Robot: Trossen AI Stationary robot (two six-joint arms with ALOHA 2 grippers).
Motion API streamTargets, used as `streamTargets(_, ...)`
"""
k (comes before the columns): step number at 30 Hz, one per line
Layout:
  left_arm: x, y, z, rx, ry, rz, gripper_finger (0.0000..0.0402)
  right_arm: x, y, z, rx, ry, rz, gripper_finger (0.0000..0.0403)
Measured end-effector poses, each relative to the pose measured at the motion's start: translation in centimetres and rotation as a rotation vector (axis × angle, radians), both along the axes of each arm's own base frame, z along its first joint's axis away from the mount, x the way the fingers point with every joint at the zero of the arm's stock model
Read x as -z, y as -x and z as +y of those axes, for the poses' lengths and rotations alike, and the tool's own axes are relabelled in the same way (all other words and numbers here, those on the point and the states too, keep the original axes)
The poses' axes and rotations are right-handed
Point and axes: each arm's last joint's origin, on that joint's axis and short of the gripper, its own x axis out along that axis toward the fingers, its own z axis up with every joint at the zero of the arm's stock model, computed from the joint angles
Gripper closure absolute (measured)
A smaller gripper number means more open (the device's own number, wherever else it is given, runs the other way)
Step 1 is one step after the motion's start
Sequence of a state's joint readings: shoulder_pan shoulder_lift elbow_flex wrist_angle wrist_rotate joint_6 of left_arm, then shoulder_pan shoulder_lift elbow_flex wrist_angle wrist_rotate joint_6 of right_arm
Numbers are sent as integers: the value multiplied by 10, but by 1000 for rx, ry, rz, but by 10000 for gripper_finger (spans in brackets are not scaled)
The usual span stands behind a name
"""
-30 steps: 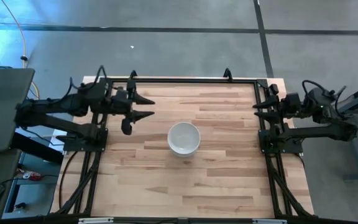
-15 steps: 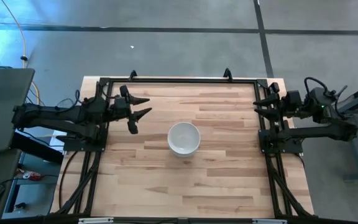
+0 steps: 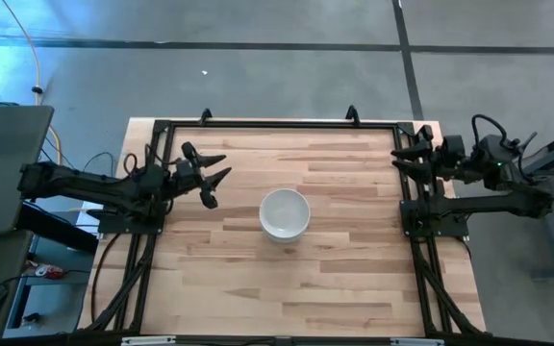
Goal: Nest bowls inside each other
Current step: Return to Home Position
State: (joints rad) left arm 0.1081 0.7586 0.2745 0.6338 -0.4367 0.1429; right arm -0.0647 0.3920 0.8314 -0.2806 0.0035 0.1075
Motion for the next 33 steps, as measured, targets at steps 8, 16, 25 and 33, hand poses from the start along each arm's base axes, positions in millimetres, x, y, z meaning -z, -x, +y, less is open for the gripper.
streamTargets(8, 13, 11, -1, -23, 10, -9, 236, 1, 0, 0, 16, -1, 8, 292)
streamTargets(16, 16, 31, -4, 13, 41, 20, 236, 1, 0, -1, 42, -4, 10, 292)
streamTargets(25, 23, 50, -9, 154, 163, 58, 236, 1, 0, -3, 103, 3, 17, 292)
streamTargets(33, 27, 64, -13, 237, 196, 81, 236, 2, 0, -3, 101, -6, 25, 292)
